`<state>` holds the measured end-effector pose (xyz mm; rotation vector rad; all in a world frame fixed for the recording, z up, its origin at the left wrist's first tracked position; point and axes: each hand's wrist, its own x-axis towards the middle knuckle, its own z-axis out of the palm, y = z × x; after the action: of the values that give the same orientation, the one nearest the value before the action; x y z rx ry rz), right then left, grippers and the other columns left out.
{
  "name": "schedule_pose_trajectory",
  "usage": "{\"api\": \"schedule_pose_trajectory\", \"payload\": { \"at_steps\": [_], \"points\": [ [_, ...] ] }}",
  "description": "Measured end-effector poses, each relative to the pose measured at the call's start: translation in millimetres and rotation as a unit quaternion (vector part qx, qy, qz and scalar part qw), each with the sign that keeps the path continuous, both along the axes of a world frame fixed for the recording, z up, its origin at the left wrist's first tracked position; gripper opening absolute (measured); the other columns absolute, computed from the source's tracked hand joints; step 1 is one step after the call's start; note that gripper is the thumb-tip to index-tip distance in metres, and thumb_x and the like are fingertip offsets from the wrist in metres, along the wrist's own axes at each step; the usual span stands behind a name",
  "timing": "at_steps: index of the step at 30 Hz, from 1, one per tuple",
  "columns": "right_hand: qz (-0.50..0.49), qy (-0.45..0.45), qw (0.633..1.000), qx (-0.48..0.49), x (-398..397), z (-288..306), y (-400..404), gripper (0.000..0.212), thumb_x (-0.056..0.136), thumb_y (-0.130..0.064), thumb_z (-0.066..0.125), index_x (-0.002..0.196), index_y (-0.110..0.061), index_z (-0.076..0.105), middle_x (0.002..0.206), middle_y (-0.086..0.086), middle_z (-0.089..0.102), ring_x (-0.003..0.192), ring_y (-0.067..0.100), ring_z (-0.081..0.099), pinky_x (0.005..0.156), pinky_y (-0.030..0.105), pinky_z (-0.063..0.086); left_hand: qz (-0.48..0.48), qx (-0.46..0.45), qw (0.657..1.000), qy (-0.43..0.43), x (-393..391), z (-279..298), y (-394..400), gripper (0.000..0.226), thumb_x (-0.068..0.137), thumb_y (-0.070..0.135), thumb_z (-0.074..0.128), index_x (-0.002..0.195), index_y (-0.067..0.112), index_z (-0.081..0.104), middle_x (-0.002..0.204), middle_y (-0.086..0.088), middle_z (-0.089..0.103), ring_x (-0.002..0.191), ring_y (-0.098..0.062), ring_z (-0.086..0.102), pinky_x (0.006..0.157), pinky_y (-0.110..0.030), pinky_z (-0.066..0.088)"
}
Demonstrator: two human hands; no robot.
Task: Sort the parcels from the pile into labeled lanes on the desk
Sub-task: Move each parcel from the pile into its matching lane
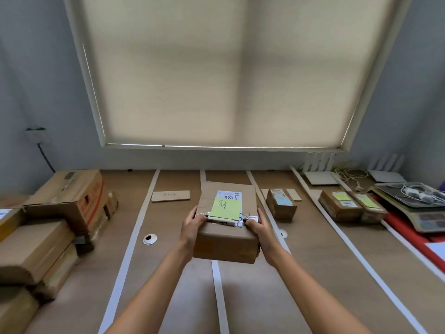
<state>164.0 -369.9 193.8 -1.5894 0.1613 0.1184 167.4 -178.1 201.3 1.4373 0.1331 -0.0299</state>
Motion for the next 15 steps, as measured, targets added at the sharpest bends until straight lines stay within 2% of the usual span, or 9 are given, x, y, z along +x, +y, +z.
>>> {"api": "schedule_pose_trajectory", "payload": {
  "at_steps": [2,5,7,9,12,15],
  "points": [
    [-0.002,0.001,1.0,0.013,1.9,-0.6,-27.2,0.068,0.089,-0.024,0.058,0.146,-0.029,0.021,0.114,-0.007,0.055,0.099,0.012,0.059,0.068,0.02,0.05,0.011,0.008,1.0,0.0,-0.9,-2.4,-27.5,0.042,0.091,0.02,0.049,0.133,0.022,0.047,0.114,-0.003,0.062,0.102,-0.024,0.058,0.076,-0.03,0.048],
    [-0.002,-0.014,0.999,0.029,2.3,-6.3,-77.4,0.074,0.084,-0.028,0.062,0.146,-0.027,0.021,0.136,0.006,0.048,0.11,0.019,0.055,0.078,0.025,0.05,0.021,0.018,1.0,0.002,-6.6,-4.0,-75.1,0.045,0.092,0.021,0.05,0.137,0.022,0.043,0.117,-0.005,0.06,0.104,-0.025,0.058,0.082,-0.032,0.05],
    [0.005,-0.008,0.999,0.039,0.2,-13.5,-114.2,0.069,0.089,-0.025,0.058,0.145,-0.027,0.018,0.142,0.009,0.041,0.113,0.022,0.053,0.082,0.027,0.049,0.032,0.013,0.999,0.009,-13.5,-6.2,-108.9,0.042,0.091,0.019,0.052,0.132,0.024,0.046,0.109,-0.001,0.063,0.098,-0.02,0.061,0.072,-0.025,0.052],
    [0.006,-0.011,0.999,0.048,0.1,-16.3,-148.5,0.066,0.092,-0.023,0.055,0.145,-0.026,0.015,0.141,0.009,0.04,0.105,0.017,0.053,0.074,0.022,0.046,0.042,0.01,0.999,0.004,-20.4,-5.4,-142.8,0.04,0.089,0.018,0.054,0.128,0.026,0.048,0.104,0.005,0.063,0.095,-0.016,0.061,0.066,-0.021,0.05],
    [0.003,-0.008,0.999,0.048,0.4,-6.0,-188.5,0.067,0.088,-0.026,0.059,0.143,-0.018,0.022,0.139,0.011,0.042,0.104,0.018,0.051,0.069,0.021,0.043,0.043,0.016,0.999,0.015,-26.1,-3.4,-184.0,0.057,0.085,0.028,0.06,0.138,0.024,0.04,0.118,-0.001,0.057,0.107,-0.023,0.056,0.082,-0.032,0.05],
    [0.02,0.002,0.999,0.043,1.5,2.0,-215.1,0.083,0.066,-0.038,0.061,0.139,-0.015,0.03,0.131,0.013,0.048,0.107,0.023,0.052,0.069,0.024,0.043,0.051,0.02,0.998,0.022,-32.2,-3.9,-213.1,0.053,0.09,0.024,0.056,0.139,0.025,0.036,0.119,0.001,0.055,0.11,-0.023,0.053,0.089,-0.034,0.048]
  ]
}}
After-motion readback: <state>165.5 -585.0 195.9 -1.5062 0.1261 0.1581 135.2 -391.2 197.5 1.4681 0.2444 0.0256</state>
